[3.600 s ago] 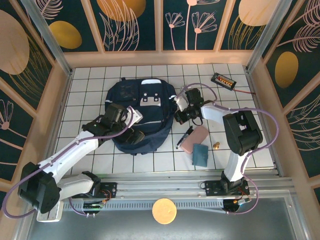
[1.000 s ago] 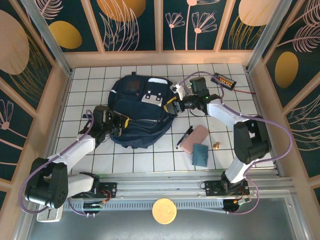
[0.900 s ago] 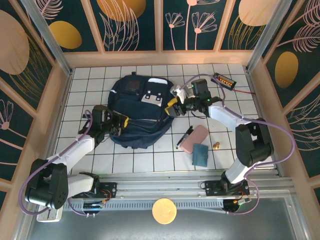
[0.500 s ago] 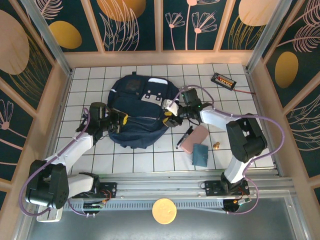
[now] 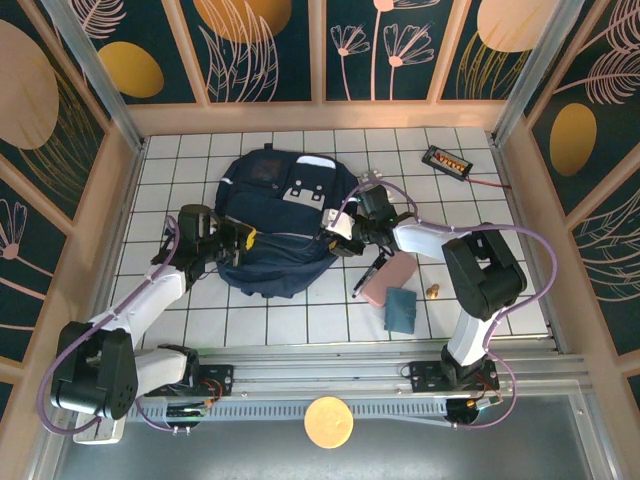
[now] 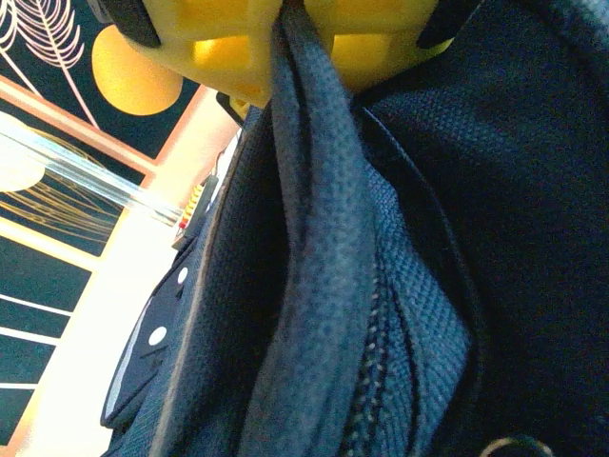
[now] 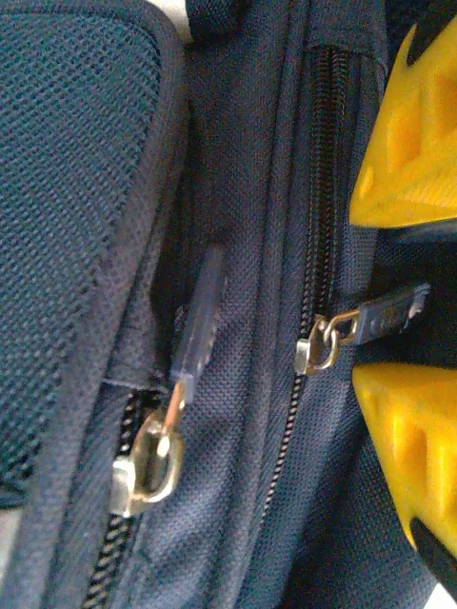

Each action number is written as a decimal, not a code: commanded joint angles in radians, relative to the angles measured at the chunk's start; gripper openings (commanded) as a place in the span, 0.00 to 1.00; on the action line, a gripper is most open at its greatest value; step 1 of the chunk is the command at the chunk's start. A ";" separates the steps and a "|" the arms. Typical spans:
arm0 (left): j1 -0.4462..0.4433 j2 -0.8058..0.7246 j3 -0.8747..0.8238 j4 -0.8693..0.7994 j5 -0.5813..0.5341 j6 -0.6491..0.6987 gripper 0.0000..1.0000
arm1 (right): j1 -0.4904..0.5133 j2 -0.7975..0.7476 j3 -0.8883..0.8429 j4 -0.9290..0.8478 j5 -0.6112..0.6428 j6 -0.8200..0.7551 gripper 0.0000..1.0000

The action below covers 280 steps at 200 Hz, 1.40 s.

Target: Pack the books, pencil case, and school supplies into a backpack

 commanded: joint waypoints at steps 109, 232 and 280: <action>0.009 -0.048 0.035 0.055 0.029 0.013 0.00 | 0.026 -0.113 -0.110 0.024 0.048 0.062 0.00; -0.005 -0.015 0.033 0.152 -0.027 -0.021 0.00 | 0.124 -0.210 0.006 -0.375 -0.168 0.216 0.00; -0.074 0.004 0.014 0.208 -0.065 -0.053 0.00 | 0.176 -0.135 0.074 -0.250 -0.238 0.490 0.00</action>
